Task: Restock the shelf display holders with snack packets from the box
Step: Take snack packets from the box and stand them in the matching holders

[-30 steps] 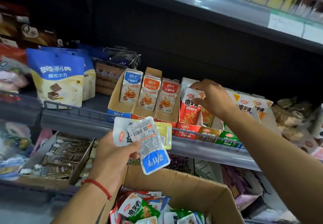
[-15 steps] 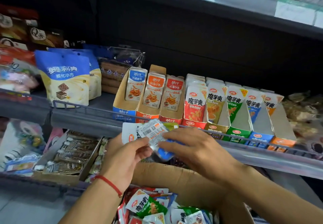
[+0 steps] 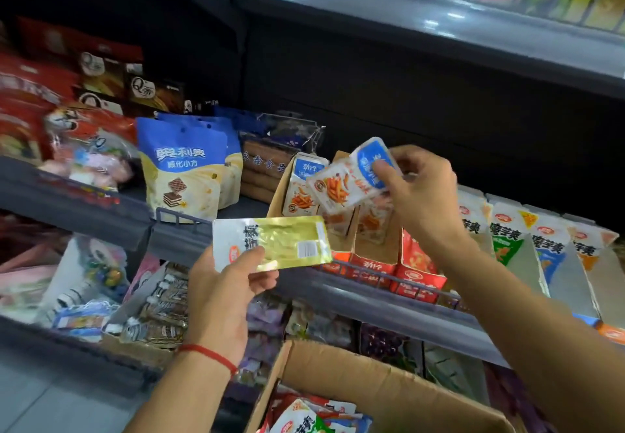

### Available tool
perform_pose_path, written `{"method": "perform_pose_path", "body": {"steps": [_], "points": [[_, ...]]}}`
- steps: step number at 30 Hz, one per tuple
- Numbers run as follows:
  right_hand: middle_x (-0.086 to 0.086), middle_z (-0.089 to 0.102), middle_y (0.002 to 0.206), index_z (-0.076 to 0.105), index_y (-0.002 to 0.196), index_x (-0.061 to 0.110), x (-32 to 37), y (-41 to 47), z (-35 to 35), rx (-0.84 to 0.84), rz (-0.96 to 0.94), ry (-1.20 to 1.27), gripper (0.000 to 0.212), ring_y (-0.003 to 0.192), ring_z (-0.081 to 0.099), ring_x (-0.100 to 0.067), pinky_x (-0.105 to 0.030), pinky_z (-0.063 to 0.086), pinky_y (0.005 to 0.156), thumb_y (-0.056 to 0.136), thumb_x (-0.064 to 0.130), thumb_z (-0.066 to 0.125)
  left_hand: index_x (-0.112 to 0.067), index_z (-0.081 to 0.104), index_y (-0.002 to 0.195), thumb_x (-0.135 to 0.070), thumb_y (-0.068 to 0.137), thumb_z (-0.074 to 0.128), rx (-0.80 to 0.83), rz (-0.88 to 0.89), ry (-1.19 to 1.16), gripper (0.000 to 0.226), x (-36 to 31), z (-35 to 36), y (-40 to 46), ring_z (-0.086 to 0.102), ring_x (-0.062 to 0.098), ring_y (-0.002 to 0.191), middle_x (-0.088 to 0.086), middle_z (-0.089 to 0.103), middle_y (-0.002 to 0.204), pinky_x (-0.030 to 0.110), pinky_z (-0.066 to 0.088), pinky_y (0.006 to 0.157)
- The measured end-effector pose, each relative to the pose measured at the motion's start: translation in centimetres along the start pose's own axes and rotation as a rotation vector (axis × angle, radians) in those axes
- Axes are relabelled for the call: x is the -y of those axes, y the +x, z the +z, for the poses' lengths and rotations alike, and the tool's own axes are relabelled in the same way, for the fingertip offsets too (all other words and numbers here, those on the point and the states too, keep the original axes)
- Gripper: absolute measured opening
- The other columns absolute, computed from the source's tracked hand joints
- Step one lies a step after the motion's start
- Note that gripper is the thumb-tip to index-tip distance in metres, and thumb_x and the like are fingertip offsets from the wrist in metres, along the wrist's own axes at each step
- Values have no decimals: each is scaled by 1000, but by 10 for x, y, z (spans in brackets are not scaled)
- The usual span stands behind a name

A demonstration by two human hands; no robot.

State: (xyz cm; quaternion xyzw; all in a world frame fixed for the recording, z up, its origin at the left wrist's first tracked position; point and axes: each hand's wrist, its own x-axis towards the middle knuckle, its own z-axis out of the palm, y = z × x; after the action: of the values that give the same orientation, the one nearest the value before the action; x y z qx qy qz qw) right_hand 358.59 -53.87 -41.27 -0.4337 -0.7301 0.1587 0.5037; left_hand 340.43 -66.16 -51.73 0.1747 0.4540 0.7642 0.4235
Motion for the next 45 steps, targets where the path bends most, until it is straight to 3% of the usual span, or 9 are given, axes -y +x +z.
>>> {"method": "perform_pose_path", "body": {"steps": [5,12,18,24,30,35,37,41,45], "points": [[1,73,90,75,101,22,-2,60,66,89,27,-184,10,77,70,-13,-26,55,59,98,27,68,-7,67,111,0,90,65,-101,-35,-134,22,-15,-25,25,65,25,65,18,74,93,25,54,54],[-2,72,108,73,108,26,-30,93,120,372,17,-542,15,105,66,-22,-47,51,100,95,31,70,-9,69,104,-1,91,66,-86,-39,-134,15,-25,-31,43,66,25,65,13,76,83,27,54,55],[-2,68,119,70,115,33,-48,102,132,365,-16,-650,23,116,60,-28,-41,47,90,94,40,70,-5,68,106,1,90,67,-34,-52,-88,17,-23,-26,48,66,26,63,19,73,89,26,54,49],[-10,67,122,66,124,21,-46,98,131,295,-219,-833,31,111,64,-31,-45,55,87,96,34,70,-7,68,97,4,90,67,-6,-15,-34,13,-19,-19,47,64,27,62,5,71,66,26,55,50],[4,68,105,71,111,18,-31,59,97,224,-322,-361,23,93,65,-11,-35,57,80,102,34,59,-9,68,106,3,92,66,69,38,50,19,-16,-12,40,67,26,64,6,75,76,30,55,54],[11,52,141,53,139,32,-23,-43,15,596,-525,-466,57,132,45,-4,-30,43,107,97,71,47,-36,60,130,8,83,72,221,-6,42,65,-7,8,25,68,32,66,14,77,95,32,56,55],[9,57,139,58,138,26,-38,-76,-11,514,-577,-512,49,130,52,-10,-33,48,104,102,58,50,-36,63,129,4,76,73,347,-73,29,68,1,21,13,67,34,65,18,76,97,31,57,53],[6,73,111,73,114,18,-69,-124,-58,222,-446,-369,22,101,68,-13,-32,56,81,105,27,55,-5,63,123,-14,76,70,524,-179,77,49,27,47,-25,71,37,66,35,71,94,31,60,54],[18,73,95,76,99,20,-100,-163,-96,-50,-182,-231,10,87,69,1,-13,52,75,95,19,67,-4,63,118,-55,49,97,621,-215,241,93,55,65,-61,73,37,84,29,73,101,39,63,66]]}}
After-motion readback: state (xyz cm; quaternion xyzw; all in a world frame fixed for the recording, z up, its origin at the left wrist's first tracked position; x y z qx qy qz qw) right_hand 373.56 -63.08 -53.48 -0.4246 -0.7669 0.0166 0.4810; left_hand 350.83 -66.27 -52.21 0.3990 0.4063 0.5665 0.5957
